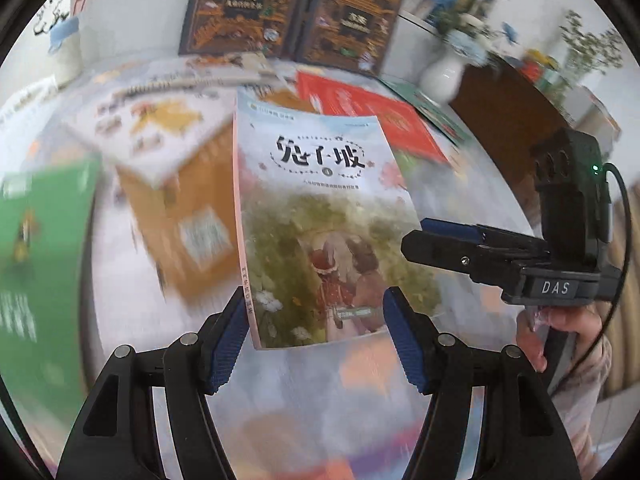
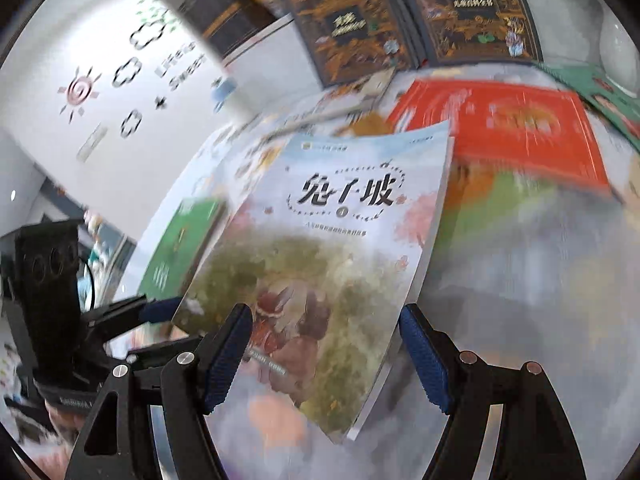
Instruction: Organize books
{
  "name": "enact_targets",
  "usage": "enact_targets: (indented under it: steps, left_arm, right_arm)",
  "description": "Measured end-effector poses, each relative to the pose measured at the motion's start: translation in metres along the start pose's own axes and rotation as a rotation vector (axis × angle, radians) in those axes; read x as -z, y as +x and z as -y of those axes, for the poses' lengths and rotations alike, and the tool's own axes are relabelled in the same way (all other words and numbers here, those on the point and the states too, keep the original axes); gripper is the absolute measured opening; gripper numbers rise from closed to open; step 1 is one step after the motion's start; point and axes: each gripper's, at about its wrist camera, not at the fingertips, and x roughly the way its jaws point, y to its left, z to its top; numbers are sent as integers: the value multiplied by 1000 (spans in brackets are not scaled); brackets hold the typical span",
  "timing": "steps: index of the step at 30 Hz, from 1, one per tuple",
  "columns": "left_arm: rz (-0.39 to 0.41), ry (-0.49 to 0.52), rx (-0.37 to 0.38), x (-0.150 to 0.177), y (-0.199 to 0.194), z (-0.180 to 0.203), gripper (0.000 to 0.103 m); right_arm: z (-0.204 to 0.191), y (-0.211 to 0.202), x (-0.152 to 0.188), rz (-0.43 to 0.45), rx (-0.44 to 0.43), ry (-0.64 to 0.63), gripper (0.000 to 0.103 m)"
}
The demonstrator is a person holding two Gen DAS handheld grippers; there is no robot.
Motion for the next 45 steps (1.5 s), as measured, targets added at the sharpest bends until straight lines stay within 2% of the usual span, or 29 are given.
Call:
enact_targets:
  steps: [3,6,8,9,10,11,12,15,20,22,29,30,32,33,36,39,45]
  left_arm:
    - [-34,-11,27,48,-10,7,64]
    - [-38,-35,45,66,-14,5,64]
    - [-37,-45,54,66,-11,-3,64]
    - [-35,-54,31,62,-8,-9,62]
    - [-31,-61,15,59,-5,-14,58]
    - [-35,-63,12,54,-1,-18,49]
    - [-50,-68,23,48,6,-24,40]
    - [-62,-81,58,36,18,-32,39]
    - [-45,-106,76,27,22,-44,39]
    - [-41,-116,68,26,22,-49,30]
    - [-4,-109,67,30,20,-51,30]
    - [0,-112,72,31,20,-51,30]
    - [6,-124,84,31,19,-55,30]
    - [9,-131,91,31,19,-57,30]
    - [21,-146,104,31,19,-60,30]
    - [27,-147,97,31,19,-58,30]
    - [44,-148,87,35,18,-58,30]
  right_arm:
    - [-5,-10,37,-35,-34,-15,75]
    - [0,-16,65,-75,-111,-2,75]
    - [10,-12,72,-104,-154,17,73]
    - [18,-9,75,-114,-175,30,71]
    - [25,-8,74,-105,-205,42,65]
    - [31,-7,72,-98,-226,55,59]
    - [38,-5,70,-94,-246,76,56]
    - [54,2,61,-82,-295,116,47]
    - [52,11,43,-71,-275,77,46]
    - [52,12,38,-59,-262,64,46]
    - [56,23,18,-53,-261,27,46]
    - [58,25,14,-61,-269,30,44]
    - [64,28,9,-67,-254,45,23]
    - [68,30,7,-62,-244,49,20]
    - [78,27,12,-23,-287,73,17]
    - [72,24,16,2,-244,46,17]
    - [66,23,18,28,-223,41,17]
